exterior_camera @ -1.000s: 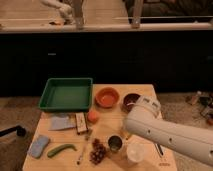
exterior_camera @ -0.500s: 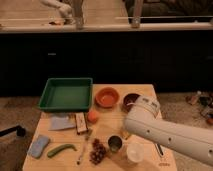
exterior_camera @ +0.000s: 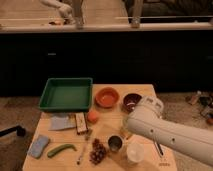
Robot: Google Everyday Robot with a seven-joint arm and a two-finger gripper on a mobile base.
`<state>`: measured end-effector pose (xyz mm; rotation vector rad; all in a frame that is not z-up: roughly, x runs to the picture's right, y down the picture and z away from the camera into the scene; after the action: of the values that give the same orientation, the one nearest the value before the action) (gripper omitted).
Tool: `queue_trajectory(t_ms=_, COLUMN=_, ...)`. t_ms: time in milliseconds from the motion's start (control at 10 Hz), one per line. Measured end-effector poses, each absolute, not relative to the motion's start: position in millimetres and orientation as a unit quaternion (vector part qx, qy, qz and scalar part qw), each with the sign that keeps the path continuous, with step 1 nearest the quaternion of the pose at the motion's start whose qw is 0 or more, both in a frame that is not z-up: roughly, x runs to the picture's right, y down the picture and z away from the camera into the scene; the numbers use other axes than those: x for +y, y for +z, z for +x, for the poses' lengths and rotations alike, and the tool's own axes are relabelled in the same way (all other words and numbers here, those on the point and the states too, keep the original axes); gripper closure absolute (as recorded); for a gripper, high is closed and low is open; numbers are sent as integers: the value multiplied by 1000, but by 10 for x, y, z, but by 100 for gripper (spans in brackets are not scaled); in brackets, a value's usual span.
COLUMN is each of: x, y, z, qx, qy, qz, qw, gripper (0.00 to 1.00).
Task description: Place banana in paper cup
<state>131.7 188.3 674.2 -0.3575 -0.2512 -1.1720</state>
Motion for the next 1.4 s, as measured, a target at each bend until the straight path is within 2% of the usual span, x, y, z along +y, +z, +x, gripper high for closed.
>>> queue_trajectory(t_ms=500, x=1919, y=6656, z=1472, qx=-110, qy=-537, qz=-161, qw=821, gripper=100)
queue_trajectory(t_ms=1400, x=2271, y=6364, z=1630, qx=-57, qy=-539, qz=-150, qw=827, gripper=100)
